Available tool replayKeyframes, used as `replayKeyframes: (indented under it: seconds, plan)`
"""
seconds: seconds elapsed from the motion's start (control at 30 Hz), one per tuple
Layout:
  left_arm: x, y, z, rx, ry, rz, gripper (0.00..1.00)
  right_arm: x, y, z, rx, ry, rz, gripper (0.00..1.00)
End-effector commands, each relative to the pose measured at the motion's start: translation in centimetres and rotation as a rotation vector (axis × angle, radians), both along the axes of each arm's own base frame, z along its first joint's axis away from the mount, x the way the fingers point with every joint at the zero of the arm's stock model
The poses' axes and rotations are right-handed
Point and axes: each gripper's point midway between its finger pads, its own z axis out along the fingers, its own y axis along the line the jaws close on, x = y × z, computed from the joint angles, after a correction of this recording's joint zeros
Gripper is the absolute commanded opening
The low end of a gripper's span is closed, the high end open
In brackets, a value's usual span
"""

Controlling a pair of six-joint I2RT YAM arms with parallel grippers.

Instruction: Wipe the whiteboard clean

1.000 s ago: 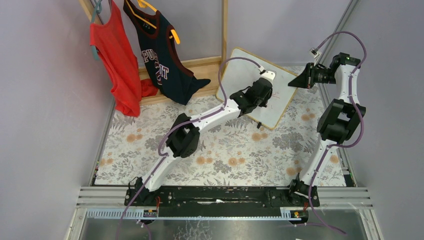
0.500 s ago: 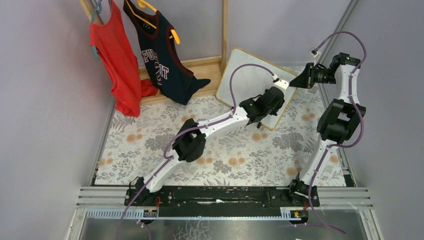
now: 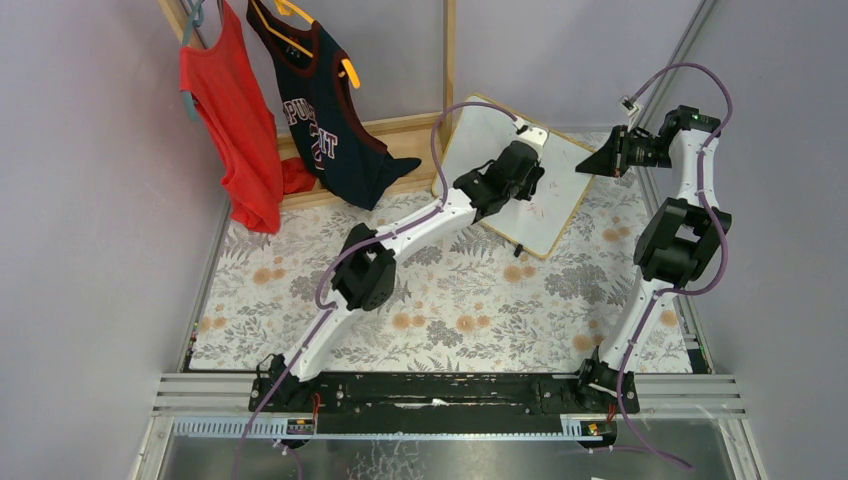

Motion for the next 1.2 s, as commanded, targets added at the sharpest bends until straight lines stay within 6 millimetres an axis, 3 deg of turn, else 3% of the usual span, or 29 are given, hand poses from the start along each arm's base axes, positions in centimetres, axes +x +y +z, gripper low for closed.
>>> replayKeyframes:
  seconds: [0.0, 0.37, 0.73, 0.87, 1.17]
  plan:
    - [4.0, 2.9, 3.2, -0.027, -0.109, 0.112, 0.0, -0.6, 0.2, -2.1, -0.09, 0.012, 0.044, 0.0]
    - [-1.1, -3.7, 2.6, -0.001, -0.148, -0.041, 0.0, -0.6, 0.2, -2.1, -0.09, 0.011, 0.043, 0.0]
    - [-4.3, -6.8, 2.5, 0.04, -0.187, -0.154, 0.0, -0.5, 0.2, -2.2, -0.089, 0.017, 0.043, 0.0]
    - [-3.3, -5.7, 2.3, 0.061, -0.197, -0.114, 0.0, -0.5, 0.3, -2.2, -0.092, 0.017, 0.044, 0.0]
    - [1.9, -0.2, 2.2, 0.1, -0.195, 0.019, 0.0, -0.5, 0.2, -2.3, -0.091, 0.017, 0.043, 0.0]
